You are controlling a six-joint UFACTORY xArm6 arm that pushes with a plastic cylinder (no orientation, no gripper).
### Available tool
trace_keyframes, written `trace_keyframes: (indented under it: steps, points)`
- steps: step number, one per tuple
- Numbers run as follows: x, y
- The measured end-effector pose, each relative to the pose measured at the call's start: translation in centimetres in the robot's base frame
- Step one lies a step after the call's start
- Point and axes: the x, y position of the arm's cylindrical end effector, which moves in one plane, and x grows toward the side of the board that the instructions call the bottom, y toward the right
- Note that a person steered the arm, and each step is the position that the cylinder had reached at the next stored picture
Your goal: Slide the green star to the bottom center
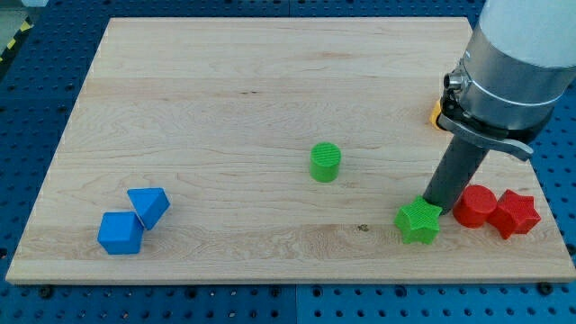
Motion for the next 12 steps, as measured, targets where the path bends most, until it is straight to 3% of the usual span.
trace_keyframes:
  steps: [6, 12]
  points:
    - [6.5, 0.0]
    - [4.2, -9.1]
